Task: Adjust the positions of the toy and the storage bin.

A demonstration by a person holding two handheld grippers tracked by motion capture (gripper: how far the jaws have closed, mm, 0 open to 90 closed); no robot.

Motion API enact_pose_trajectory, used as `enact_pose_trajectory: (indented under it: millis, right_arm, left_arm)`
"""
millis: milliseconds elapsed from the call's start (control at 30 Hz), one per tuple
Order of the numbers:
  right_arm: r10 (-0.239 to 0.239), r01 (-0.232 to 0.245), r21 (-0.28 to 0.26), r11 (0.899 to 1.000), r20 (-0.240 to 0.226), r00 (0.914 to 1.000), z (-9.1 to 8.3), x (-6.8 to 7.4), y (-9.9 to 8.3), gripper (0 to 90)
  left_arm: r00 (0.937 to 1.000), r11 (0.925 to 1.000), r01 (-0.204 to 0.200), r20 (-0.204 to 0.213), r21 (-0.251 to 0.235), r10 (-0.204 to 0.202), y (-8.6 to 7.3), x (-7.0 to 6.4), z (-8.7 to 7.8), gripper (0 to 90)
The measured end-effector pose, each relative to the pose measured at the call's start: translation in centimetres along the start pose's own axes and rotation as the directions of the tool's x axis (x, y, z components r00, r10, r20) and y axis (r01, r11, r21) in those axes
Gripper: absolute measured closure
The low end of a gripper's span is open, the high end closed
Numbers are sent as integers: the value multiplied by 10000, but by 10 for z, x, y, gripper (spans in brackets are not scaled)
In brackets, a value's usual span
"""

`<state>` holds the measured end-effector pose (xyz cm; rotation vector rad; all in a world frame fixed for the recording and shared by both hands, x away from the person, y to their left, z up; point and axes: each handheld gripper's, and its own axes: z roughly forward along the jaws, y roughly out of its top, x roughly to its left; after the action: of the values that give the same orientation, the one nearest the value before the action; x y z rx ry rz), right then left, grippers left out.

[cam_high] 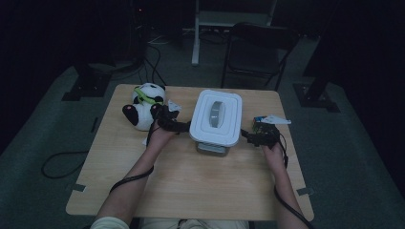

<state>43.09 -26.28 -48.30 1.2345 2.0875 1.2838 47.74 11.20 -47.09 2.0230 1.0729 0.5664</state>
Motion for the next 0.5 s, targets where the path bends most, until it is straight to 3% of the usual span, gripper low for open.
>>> enact_pose_trajectory:
  millis: [133,200,300,367,500]
  right_arm:
    - [375,-375,13,9993,-11,9993,10,0,3,164]
    - [313,-313,-1,9995,179,9993,15,2,4,164]
    - [299,-299,94,9995,31,9995,20,4,5,164]
    - [224,-226,115,9997,174,9996,21,6,5,175]
    - [391,-390,98,9992,-102,9992,20,6,4,189]
  left_arm:
    - [9997,9997,-210,-79,136,211,4,-3,9,82]
    - [9996,9994,-264,-132,215,267,6,-5,12,82]
    - [9991,9995,-278,322,121,274,8,-7,14,83]
    - [9988,9997,-225,432,121,219,7,-6,15,83]
    - [9986,9997,-147,511,199,137,8,-6,15,83]
